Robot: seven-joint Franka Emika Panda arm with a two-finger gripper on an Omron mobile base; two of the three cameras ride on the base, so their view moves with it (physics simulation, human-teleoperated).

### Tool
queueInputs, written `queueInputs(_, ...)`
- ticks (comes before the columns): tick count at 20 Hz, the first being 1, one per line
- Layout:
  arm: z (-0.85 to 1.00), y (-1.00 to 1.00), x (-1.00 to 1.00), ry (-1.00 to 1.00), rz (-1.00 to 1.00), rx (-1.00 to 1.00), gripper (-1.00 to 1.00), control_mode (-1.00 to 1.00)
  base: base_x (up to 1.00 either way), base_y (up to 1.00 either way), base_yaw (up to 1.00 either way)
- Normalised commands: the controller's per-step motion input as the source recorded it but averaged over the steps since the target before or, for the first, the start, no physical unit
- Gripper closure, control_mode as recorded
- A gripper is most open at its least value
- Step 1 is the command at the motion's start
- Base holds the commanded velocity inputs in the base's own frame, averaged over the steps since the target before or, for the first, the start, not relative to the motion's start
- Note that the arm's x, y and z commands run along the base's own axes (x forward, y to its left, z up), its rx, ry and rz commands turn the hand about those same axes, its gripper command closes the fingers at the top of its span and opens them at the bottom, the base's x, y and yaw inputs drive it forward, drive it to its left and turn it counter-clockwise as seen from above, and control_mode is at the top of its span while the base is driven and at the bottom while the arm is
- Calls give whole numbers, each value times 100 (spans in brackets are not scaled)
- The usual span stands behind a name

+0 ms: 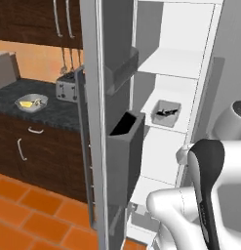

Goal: Take the meat container that has the fish and place it on the second highest rack of the freezer. Then take the vegetable container that has the lemon wedge and mushroom and place it on the highest rack of the freezer.

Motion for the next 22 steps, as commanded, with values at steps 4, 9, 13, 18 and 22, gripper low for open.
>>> queueInputs(4, 0, 0, 0, 0, 0, 0, -100, 100, -71, -23, 61)
queueInputs(9, 0, 0, 0, 0, 0, 0, -100, 100, -58, 8, 79)
queueInputs(13, 0, 0, 0, 0, 0, 0, -100, 100, -18, 48, 88)
queueInputs(18, 0, 0, 0, 0, 0, 0, -100, 100, -4, 57, 81)
queueInputs(22, 0, 0, 0, 0, 0, 0, -100, 100, 16, 59, 33)
